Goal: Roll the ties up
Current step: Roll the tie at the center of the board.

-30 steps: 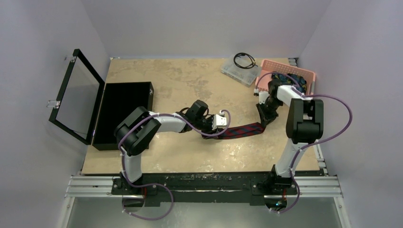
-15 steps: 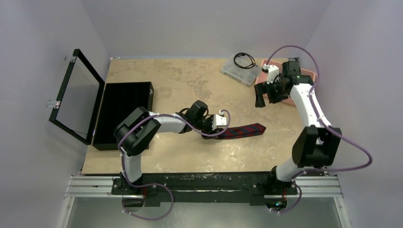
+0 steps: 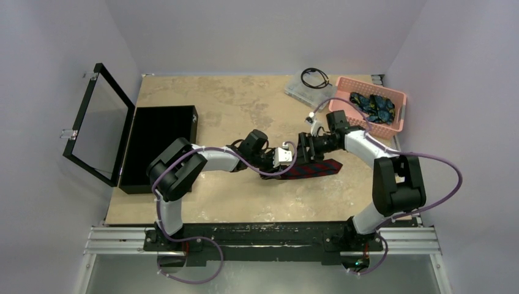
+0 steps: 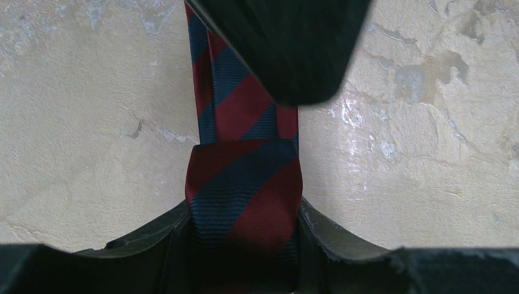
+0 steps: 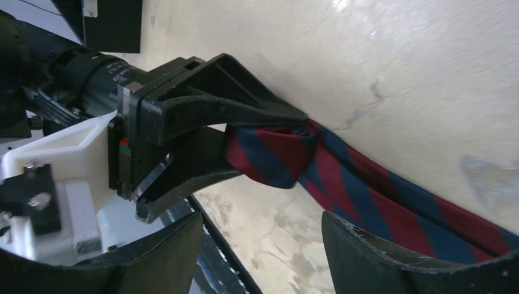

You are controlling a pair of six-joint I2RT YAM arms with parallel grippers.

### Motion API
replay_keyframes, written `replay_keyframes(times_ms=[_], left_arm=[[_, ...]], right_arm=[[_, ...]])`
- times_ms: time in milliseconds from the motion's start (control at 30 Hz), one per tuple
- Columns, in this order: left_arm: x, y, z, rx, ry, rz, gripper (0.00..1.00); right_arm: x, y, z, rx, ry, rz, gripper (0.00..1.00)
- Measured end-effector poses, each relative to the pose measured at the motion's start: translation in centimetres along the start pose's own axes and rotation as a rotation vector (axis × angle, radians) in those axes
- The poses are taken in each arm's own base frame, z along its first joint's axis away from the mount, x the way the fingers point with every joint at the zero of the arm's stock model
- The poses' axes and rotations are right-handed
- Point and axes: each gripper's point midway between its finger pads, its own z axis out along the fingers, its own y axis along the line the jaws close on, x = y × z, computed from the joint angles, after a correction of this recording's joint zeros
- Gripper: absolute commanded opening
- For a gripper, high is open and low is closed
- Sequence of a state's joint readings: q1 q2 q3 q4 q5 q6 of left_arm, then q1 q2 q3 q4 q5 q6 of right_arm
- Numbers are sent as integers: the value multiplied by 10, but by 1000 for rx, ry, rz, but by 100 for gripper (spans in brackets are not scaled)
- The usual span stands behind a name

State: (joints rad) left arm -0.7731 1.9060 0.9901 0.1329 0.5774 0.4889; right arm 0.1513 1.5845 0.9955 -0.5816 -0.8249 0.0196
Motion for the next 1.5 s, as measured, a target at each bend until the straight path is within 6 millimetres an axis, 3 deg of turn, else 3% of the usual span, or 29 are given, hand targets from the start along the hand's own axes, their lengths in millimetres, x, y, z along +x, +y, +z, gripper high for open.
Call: replay_keyframes(times_ms=[100,167,467,633,1000,1133,1233,1500], left_arm=[[0,0,0,-1,1,0,1],[0,0,0,-1,1,0,1],[0,0,0,-1,1,-1,1],[0,0,0,-1,2,-1,1],[0,0,0,-1,1,-1,1],[0,0,0,-1,2,-1,1],[0,0,0,-1,2,-1,1],[0,-1,0,-5,-11,-11,40]], right_arm=[[13,10,19,-50,17,56,68],[11,12,27,-61,8,71,67],[11,-5,59,-64,37,122,61],[17,-11,66,-64,64,146,51],[15,0,64,-126,69,138,28],[15,4,64,-146,73,135,2],[14,5,64,-149,76,127,0],[15,-3,69,-133,132,113,0]])
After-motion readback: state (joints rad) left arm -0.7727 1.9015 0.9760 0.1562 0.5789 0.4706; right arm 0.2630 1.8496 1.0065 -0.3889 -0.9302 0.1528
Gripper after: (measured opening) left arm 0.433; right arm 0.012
